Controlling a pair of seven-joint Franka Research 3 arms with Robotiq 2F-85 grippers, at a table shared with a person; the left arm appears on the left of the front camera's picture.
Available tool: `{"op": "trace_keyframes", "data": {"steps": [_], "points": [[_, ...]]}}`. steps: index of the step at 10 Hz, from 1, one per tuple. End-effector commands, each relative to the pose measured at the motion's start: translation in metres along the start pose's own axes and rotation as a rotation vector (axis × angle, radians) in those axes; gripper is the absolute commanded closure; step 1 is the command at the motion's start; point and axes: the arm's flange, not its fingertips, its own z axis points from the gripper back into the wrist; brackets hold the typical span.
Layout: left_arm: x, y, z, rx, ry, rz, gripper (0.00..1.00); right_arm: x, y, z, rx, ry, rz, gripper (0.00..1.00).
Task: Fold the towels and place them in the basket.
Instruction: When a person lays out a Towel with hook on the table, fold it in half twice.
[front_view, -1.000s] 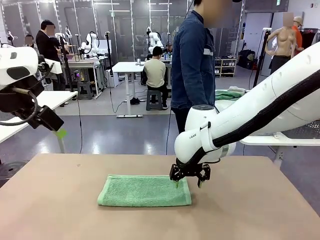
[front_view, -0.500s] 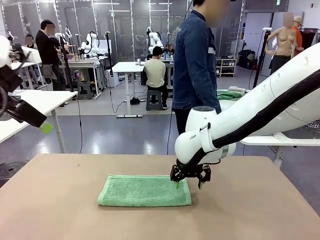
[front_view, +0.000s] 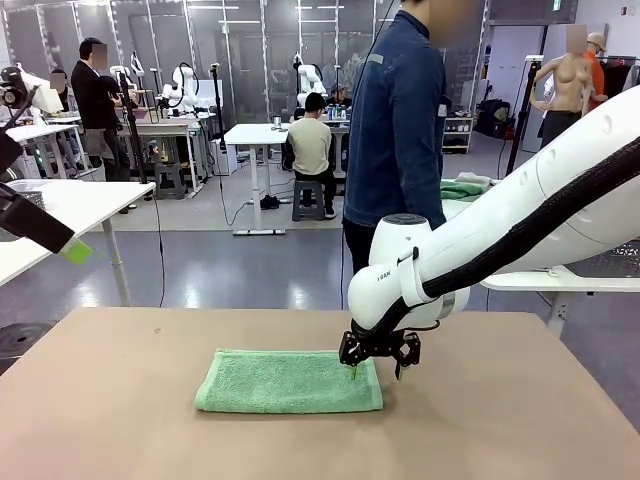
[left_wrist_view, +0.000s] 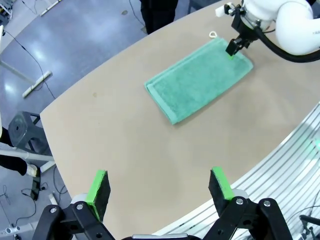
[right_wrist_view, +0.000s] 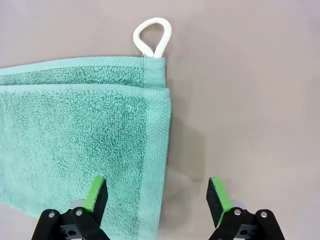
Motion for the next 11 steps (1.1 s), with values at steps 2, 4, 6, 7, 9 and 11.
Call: {"op": "trace_keyframes", "data": {"steps": [2, 4, 6, 7, 9, 11], "points": [[0.002, 0.002, -0.004, 0.004, 0.001, 0.013, 0.00, 0.000, 0.001, 0.000, 0.003, -0.002, 0.001, 0.00], [0.002, 0.002, -0.004, 0.004, 0.001, 0.013, 0.00, 0.000, 0.001, 0.000, 0.003, -0.002, 0.001, 0.00], [0.002, 0.002, -0.004, 0.004, 0.001, 0.013, 0.00, 0.002, 0.002, -0.005, -0.010, 0.005, 0.002, 0.00], [0.002, 0.002, -0.004, 0.004, 0.001, 0.013, 0.00, 0.004, 0.002, -0.007, -0.009, 0.005, 0.003, 0.00], [0.002, 0.002, -0.004, 0.004, 0.001, 0.013, 0.00, 0.007, 0.003, -0.012, -0.030, -0.005, -0.027, 0.00], [0.002, 0.002, -0.004, 0.004, 0.001, 0.013, 0.00, 0.009, 0.004, -0.015, -0.031, -0.008, -0.046, 0.00]]}}
